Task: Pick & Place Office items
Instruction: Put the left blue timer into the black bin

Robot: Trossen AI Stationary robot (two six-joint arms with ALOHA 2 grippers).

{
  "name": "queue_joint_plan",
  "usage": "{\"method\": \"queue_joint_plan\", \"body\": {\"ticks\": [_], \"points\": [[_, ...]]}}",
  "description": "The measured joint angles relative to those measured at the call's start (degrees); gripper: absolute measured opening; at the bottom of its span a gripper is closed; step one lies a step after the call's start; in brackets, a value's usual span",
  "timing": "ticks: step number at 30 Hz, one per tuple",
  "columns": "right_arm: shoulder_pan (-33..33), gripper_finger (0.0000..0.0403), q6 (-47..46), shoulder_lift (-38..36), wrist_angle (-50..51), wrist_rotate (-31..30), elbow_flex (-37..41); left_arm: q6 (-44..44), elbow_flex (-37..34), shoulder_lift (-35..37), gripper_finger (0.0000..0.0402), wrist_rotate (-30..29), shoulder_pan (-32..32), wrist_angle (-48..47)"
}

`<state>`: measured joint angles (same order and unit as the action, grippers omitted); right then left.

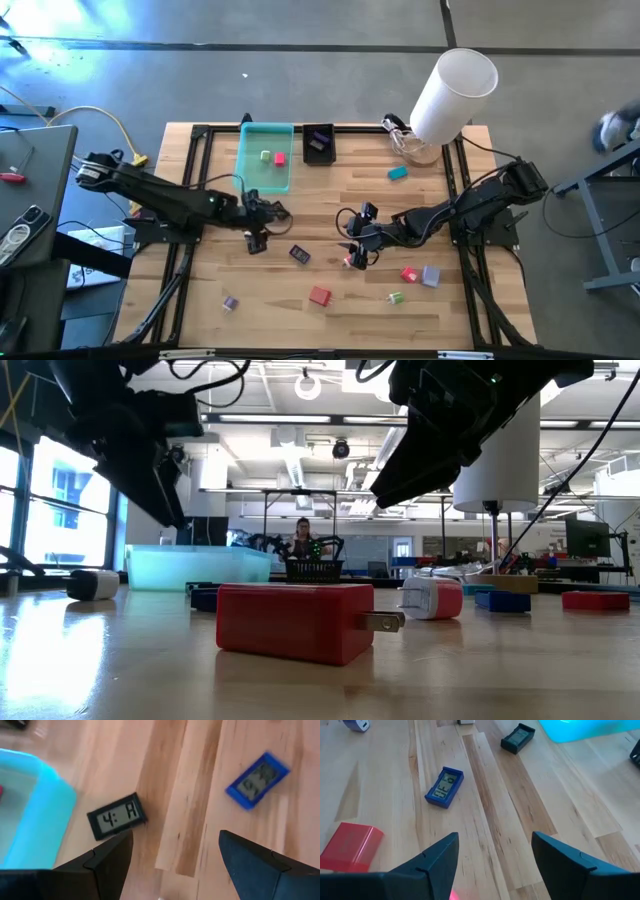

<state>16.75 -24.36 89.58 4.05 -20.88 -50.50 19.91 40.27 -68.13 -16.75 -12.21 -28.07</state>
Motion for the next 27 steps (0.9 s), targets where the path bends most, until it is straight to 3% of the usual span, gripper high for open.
{"method": "queue_joint_plan", "body": {"ticks": [8,17,27], "points": [[0.0,0.0239,0.1,0.0,-0.3,-0.1,0.0,-21.6,0.0,-9.7,0.0287,1.5,-2.8,5.5],[0.0,0.0239,0.4,0.0,-1.0,-0.2,0.0,-21.7,0.0,-16.2,0.0287,2.1,-3.9,15.9],[0.0,0.0239,0.6,0.0,-1.3,-0.2,0.0,-19.6,0.0,-16.8,0.0287,4.7,-5.2,20.0]]}}
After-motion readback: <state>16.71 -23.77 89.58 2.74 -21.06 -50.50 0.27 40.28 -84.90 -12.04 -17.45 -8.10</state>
